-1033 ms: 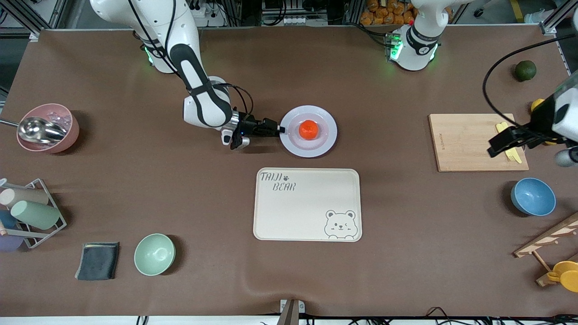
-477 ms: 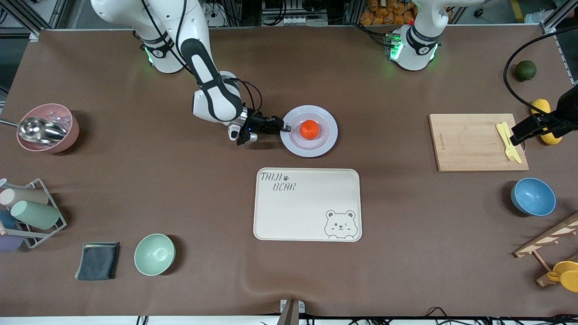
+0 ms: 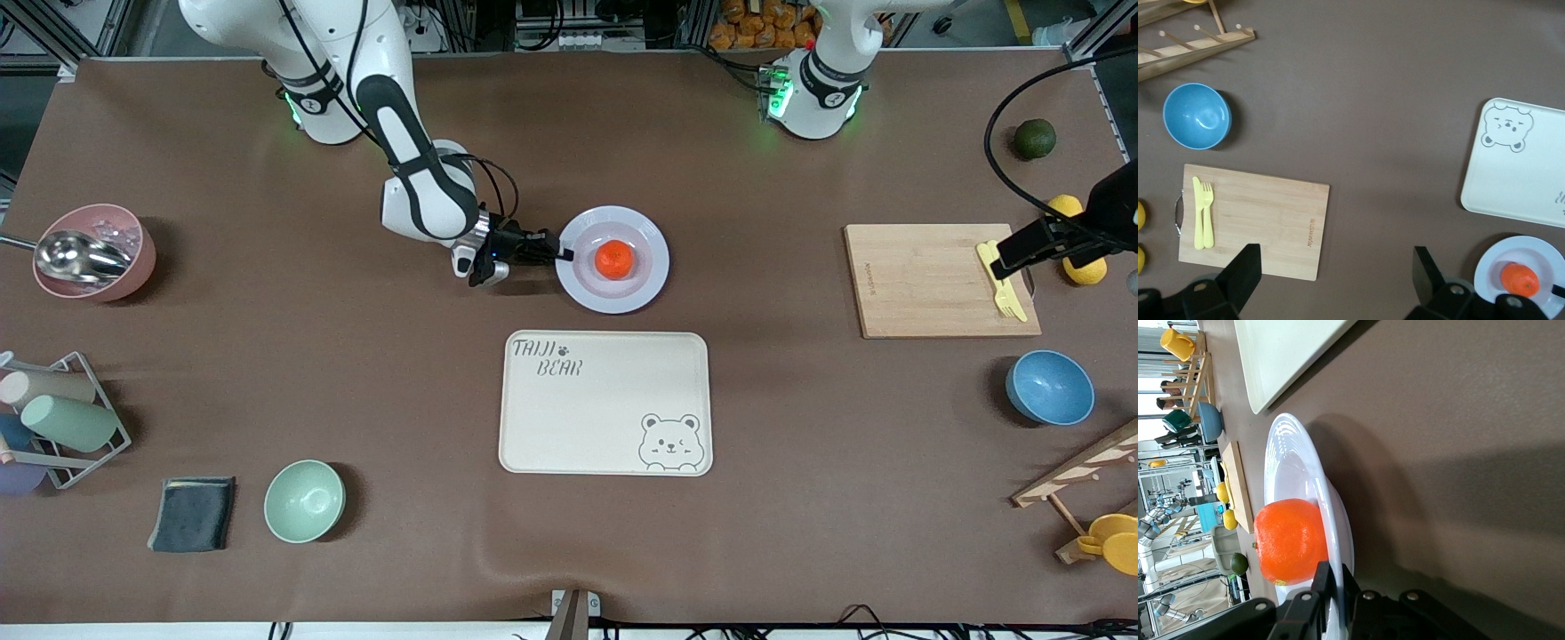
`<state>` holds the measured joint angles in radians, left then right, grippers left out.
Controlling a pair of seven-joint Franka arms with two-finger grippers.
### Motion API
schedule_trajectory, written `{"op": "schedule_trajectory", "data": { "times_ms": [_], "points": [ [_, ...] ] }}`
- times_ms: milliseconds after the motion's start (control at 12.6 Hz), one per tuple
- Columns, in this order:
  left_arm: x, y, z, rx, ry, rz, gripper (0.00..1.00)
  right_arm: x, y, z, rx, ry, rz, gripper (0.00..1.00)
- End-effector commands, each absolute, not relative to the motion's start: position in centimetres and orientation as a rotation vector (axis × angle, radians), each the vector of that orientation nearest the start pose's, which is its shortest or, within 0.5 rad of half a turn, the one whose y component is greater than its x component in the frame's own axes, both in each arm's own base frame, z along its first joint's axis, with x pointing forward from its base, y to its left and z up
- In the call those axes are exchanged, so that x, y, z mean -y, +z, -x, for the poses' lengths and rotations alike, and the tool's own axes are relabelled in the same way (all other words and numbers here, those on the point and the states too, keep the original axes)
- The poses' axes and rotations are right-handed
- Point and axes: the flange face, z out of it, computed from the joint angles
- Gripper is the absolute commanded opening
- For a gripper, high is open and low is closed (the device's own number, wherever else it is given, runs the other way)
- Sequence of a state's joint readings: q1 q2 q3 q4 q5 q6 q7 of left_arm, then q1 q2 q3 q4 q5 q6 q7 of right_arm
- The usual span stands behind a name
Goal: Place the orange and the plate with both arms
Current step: 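Grip the plate rim with the right gripper while the left gripper withdraws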
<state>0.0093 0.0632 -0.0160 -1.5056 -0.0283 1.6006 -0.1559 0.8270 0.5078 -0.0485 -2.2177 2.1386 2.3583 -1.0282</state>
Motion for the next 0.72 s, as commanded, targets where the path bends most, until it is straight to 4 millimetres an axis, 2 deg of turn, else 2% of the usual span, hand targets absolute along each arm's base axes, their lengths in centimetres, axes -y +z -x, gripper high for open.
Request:
{"op": "schedule_trajectory", "data": {
  "times_ms": [0, 79, 238, 397, 556, 636],
  "points": [
    [1.5, 62.5, -55.2, 0.222, -0.022, 3.186, 1.0, -37.1, 13.3, -37.1, -0.233, 0.017, 2.072, 0.0],
    [1.3, 62.3, -55.2, 0.227, -0.015, 3.185, 1.0, -37.4, 14.1, -37.2, -0.256, 0.006, 2.04, 0.0],
    [3.1, 62.9, -54.8, 0.197, -0.033, 3.185, 1.0, -37.9, 16.1, -37.5, -0.247, -0.007, 2.004, 0.0],
    [3.1, 63.0, -54.8, 0.201, -0.035, 3.184, 1.0, -38.2, 17.7, -37.9, -0.277, 0.002, 1.976, 0.0],
    [3.2, 62.6, -55.0, 0.199, -0.023, 3.183, 1.0, -38.0, 17.9, -38.5, -0.286, -0.008, 1.967, 0.0],
    [3.4, 62.4, -55.1, 0.195, -0.016, 3.184, 1.0, -37.1, 18.2, -39.6, -0.308, -0.024, 1.953, 0.0]
  ]
}}
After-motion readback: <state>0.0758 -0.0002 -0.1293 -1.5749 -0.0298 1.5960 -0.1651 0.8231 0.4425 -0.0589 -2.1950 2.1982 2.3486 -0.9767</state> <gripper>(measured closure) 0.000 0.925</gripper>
